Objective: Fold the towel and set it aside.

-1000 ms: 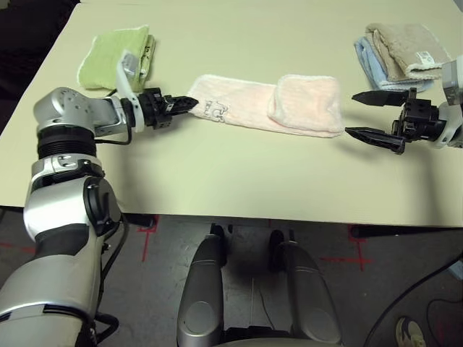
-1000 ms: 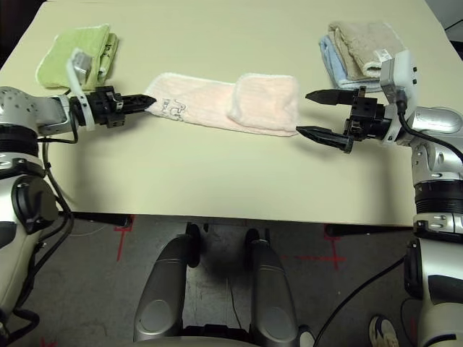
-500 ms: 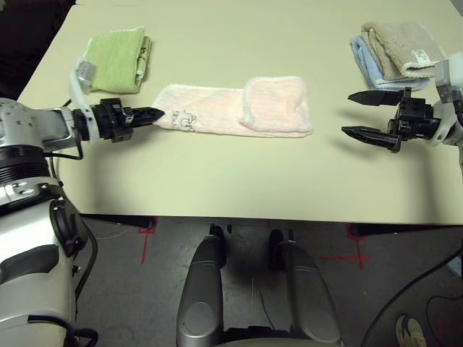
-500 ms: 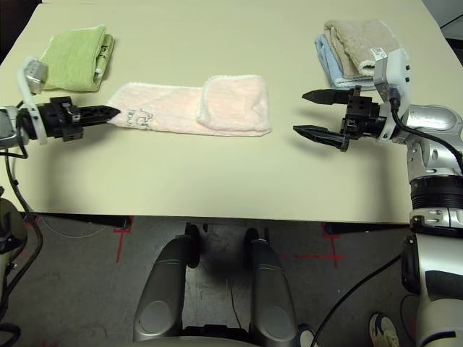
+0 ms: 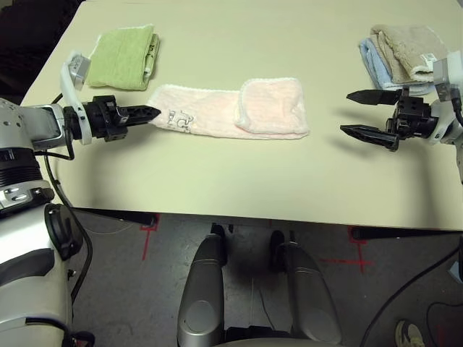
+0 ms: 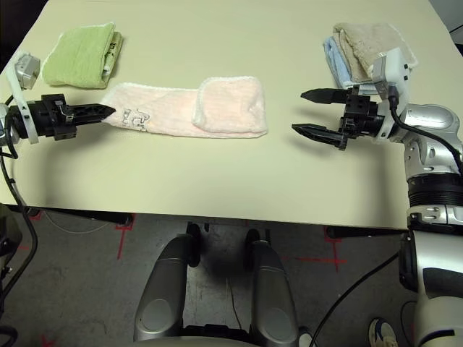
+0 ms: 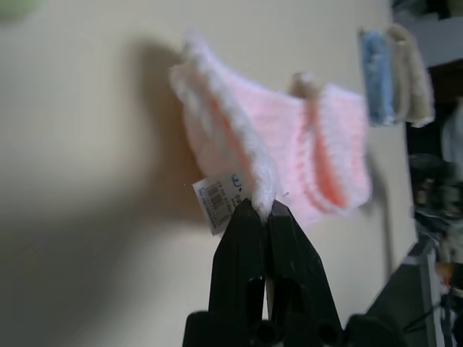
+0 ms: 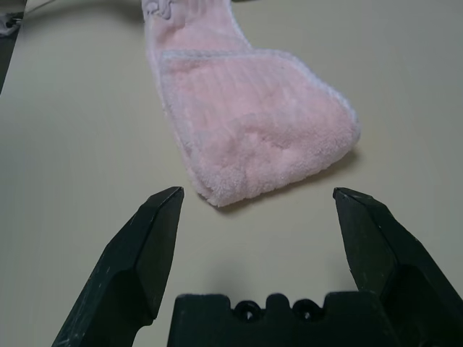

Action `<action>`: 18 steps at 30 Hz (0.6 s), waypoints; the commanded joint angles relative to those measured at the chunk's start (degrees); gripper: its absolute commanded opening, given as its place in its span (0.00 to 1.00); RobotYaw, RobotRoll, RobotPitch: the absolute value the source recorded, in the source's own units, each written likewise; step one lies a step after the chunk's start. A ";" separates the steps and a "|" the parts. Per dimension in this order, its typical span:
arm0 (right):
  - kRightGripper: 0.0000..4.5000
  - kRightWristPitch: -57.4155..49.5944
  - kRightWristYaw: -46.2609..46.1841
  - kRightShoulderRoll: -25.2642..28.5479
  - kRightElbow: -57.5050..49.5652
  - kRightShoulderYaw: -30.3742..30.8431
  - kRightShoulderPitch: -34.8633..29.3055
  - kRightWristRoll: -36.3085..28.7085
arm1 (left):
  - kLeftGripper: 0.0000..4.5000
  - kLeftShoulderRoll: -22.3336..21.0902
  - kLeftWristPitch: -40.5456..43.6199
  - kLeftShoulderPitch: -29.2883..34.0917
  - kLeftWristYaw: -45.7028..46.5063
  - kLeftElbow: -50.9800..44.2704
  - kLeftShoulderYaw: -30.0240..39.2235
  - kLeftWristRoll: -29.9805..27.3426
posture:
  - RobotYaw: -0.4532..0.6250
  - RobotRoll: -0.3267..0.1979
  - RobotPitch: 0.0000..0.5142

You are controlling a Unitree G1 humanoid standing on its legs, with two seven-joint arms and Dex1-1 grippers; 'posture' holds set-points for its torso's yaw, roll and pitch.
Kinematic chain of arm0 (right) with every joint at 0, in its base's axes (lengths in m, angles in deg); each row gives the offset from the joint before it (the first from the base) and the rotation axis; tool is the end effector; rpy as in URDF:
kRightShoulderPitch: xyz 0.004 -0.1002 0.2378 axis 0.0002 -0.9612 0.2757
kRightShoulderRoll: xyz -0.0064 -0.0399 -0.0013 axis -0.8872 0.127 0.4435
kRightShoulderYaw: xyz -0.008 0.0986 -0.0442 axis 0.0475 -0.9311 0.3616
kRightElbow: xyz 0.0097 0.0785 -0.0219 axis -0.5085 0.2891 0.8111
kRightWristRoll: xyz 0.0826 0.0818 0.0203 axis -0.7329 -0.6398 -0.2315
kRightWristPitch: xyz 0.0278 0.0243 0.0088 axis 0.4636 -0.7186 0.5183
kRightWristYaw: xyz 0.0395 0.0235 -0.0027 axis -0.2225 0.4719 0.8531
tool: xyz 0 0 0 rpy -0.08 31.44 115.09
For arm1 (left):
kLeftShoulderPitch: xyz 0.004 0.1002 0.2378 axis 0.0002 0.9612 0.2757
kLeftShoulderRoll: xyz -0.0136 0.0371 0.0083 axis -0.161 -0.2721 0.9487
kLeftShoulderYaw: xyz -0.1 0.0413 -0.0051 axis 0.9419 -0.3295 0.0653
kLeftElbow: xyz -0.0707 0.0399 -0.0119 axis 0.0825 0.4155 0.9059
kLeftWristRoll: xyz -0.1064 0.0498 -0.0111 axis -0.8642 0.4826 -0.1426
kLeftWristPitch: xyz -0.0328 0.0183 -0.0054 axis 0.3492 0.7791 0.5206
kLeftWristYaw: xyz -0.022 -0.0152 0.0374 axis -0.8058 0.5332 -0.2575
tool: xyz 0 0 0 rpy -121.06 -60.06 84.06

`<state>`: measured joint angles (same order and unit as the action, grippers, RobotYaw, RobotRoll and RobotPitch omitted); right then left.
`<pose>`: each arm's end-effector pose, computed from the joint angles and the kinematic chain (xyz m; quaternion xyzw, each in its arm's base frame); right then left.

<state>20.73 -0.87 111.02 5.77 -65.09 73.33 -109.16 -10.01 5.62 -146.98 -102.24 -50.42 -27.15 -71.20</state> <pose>0.3245 -0.3158 0.2304 -0.1937 -0.0657 0.5254 0.8259 0.3067 0.2916 0.3042 -0.2615 0.2160 -0.3614 0.8685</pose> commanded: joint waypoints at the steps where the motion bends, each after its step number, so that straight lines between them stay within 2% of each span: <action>1: 1.00 0.52 0.44 0.19 1.03 0.37 -0.09 0.58 | 0.02 3.30 1.55 -4.05 -0.75 -1.65 -1.00 -2.78 | 0.53 0.62 0.57; 7: 1.00 0.55 0.31 0.12 0.95 0.28 -0.14 0.71 | 0.02 11.72 4.00 -9.87 -0.47 -4.37 -1.72 -6.23 | 0.53 0.62 0.57; 14: 1.00 0.57 0.02 0.16 0.80 0.08 -0.23 0.71 | 0.02 17.81 2.41 -11.37 0.34 -4.24 -3.52 -6.65 | 0.52 0.62 0.57; 18: 1.00 0.50 -0.65 -0.03 0.83 0.05 -0.01 0.78 | 0.02 19.64 -0.68 -11.34 0.35 -2.24 -6.02 -5.24 | 0.52 0.62 0.57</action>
<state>20.88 -1.37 110.50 6.37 -64.93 73.59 -108.77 9.00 6.11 -157.72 -101.97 -53.41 -31.69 -77.01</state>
